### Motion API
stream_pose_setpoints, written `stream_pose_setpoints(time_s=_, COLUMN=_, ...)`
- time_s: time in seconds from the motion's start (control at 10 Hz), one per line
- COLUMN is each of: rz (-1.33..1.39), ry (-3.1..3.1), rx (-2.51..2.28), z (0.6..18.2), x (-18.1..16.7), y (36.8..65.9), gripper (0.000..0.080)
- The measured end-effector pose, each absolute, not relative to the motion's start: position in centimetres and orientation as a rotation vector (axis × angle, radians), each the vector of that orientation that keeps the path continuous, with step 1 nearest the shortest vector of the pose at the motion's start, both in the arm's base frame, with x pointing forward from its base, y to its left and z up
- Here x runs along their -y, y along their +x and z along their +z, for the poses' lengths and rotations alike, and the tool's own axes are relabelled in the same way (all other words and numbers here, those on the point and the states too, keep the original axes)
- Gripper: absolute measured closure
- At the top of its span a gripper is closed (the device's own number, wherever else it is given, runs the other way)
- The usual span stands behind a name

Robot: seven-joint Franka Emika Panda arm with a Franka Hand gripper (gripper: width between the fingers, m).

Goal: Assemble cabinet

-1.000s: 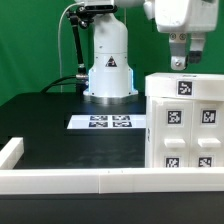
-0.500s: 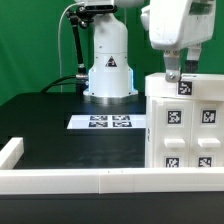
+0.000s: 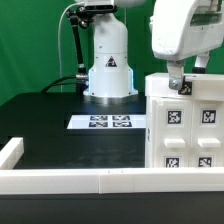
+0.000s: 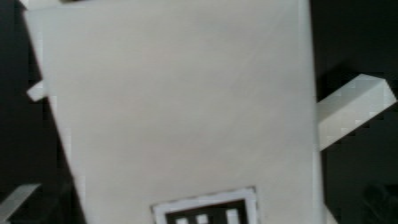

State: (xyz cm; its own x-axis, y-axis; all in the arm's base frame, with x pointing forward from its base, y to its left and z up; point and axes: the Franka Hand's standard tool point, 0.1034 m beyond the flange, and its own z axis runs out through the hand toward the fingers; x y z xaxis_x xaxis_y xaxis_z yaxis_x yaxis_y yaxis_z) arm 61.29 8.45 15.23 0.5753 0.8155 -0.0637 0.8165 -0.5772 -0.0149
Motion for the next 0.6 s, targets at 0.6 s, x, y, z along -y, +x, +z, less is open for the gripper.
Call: stream_pose_setpoints(time_s=0.6, rz=-0.085, ry=2.789, rx=-1.399, z=15.22, x=-7.64, y=61.57, gripper=0.0003)
